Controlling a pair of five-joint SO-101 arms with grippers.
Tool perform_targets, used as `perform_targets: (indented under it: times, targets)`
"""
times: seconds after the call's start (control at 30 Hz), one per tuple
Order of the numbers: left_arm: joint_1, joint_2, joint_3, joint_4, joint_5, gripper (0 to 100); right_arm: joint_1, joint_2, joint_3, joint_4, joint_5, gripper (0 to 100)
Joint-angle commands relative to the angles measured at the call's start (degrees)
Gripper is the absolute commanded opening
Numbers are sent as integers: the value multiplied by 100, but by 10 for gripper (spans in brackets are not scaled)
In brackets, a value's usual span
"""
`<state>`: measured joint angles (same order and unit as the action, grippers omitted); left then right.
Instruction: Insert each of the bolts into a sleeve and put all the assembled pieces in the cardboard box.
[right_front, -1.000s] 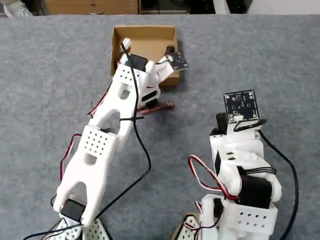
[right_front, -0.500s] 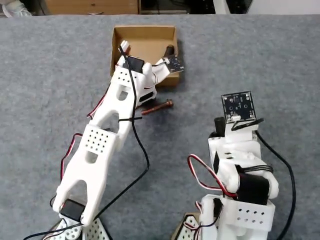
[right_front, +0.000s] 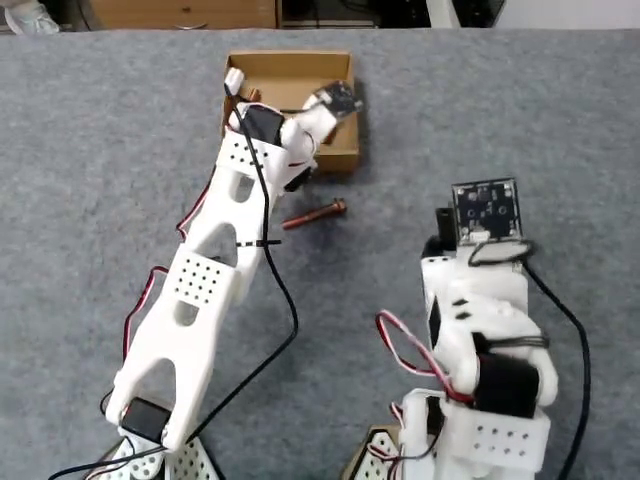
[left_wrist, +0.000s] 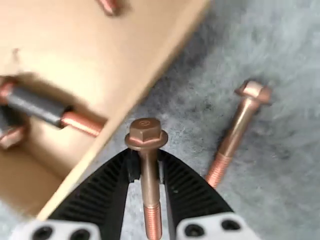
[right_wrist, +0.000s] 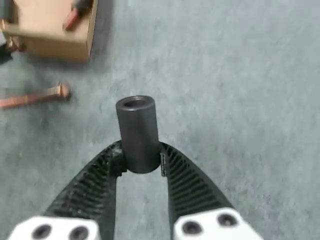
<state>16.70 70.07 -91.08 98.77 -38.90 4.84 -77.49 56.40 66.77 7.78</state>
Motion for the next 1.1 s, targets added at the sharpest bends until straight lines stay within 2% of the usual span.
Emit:
perform_targets:
  times: [0.0,0.1,0.23,0.37,0.5,0.63,0.73,0.9,1.0,1.07]
  targets:
    - [-97,-295,-484,193,721,19,-585,-585,-75,-211,-35,2]
    - [-273,-752,-422,211,1248,19,-1332,-1332,207,-246,-105,2]
    - [-334,-1455,-413,229,1829,19,-2132,-2519,655,-264,-1011,2]
    - [-273,-2589,-35,237,2295,18,-2510,-3319,1174,-273,-1503,2]
    - [-70,-4400,1116,237,2497,18,-2607,-3116,1226,-844,-1530,2]
    - [229,-6360,2787,211,2620,19,-3178,-3099,1578,-1442,-1530,2]
    - [281,-7653,3877,202,2725,19,-3503,-3099,2079,-2154,-1495,2]
    - [273,-9341,5152,123,2725,19,-3574,-3099,3116,-4246,-1495,2]
    - [281,-10018,5811,-334,2725,21,-3776,-3099,3916,-5310,-1495,2]
    - [281,-10334,6382,-791,2734,21,-3996,-3002,4040,-5503,-1521,2]
